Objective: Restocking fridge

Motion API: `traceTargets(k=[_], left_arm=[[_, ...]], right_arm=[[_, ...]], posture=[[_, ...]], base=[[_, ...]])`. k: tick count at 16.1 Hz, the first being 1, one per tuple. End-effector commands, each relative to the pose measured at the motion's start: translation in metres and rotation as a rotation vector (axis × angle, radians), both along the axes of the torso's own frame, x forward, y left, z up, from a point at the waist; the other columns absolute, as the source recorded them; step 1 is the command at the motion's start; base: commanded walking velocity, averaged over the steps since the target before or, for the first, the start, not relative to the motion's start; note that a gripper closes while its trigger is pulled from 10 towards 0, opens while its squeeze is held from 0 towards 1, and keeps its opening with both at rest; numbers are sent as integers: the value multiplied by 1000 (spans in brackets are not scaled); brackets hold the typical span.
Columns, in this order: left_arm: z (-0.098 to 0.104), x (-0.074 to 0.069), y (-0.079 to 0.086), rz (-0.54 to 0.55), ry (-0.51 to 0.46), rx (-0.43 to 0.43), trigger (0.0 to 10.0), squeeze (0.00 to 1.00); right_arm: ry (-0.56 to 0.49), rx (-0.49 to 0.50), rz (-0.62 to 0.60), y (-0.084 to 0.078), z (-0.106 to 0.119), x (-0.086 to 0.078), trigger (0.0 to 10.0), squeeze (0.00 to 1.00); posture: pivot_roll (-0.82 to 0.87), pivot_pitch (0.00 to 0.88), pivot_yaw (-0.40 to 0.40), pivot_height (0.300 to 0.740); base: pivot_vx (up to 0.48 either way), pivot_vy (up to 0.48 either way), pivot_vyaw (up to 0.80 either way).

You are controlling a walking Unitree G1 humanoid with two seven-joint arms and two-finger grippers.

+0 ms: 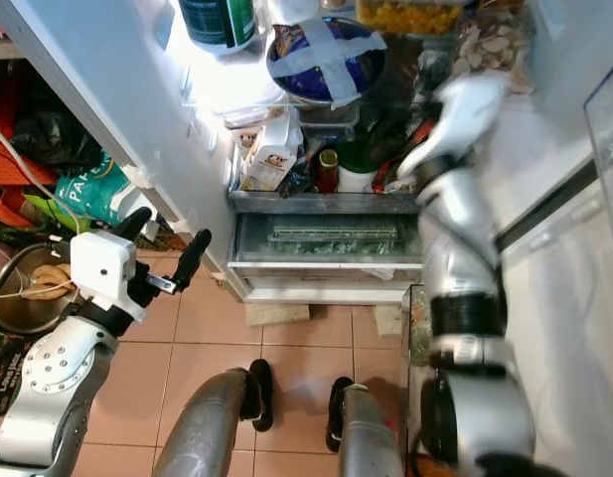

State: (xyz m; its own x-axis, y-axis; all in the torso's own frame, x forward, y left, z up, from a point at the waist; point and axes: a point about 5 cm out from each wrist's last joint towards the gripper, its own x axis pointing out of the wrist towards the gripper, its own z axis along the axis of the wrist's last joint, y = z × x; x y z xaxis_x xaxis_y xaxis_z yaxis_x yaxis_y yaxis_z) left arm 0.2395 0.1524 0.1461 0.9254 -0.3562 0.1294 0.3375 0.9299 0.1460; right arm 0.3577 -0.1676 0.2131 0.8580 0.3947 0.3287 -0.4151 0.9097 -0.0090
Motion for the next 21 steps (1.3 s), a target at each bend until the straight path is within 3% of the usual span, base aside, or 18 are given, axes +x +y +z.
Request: traceTargets(k=[1, 4, 6, 8, 10, 11, 14, 17, 21], left_arm=[[-4, -1, 5, 16, 12, 10, 10000, 0], [-2, -2, 5, 18, 5, 12, 10000, 0], [-2, -3, 7, 21, 4, 14, 10000, 0], [-3, -4, 7, 22, 4, 16, 10000, 0], [-3, -3, 3, 14, 5, 12, 10000, 0], [-3, -3, 3, 13, 5, 11, 10000, 0], [-4, -4, 0, 12, 5, 4, 10000, 0], [-5, -5, 0, 17, 6, 2, 10000, 0], [-5, -6, -1, 21, 7, -3, 10000, 0]], right_arm=[[43, -32, 102, 15, -9, -6, 10000, 1000], [102, -102, 265, 41, -28, -16, 10000, 1000], [103, -113, 299, 45, -29, -18, 10000, 1000], [110, -80, 327, 55, -28, -17, 10000, 1000], [97, -40, 362, 85, -25, -10, 10000, 1000], [98, -35, 365, 87, -25, -9, 10000, 1000], [66, -16, 369, 114, -18, -4, 10000, 1000], [57, -27, 351, 121, -18, 1, 10000, 1000], [7, -63, 176, 119, -10, 14, 10000, 1000]], posture=[[198, 215, 84, 740], [218, 215, 81, 740], [220, 215, 81, 740], [223, 217, 81, 740], [218, 223, 82, 740], [218, 223, 82, 740], [222, 227, 71, 740], [224, 228, 64, 740], [218, 233, 59, 740]], base=[[0, 0, 0], [0, 0, 0], [0, 0, 0], [0, 0, 0], [0, 0, 0], [0, 0, 0], [0, 0, 0], [0, 0, 0], [0, 0, 0]])
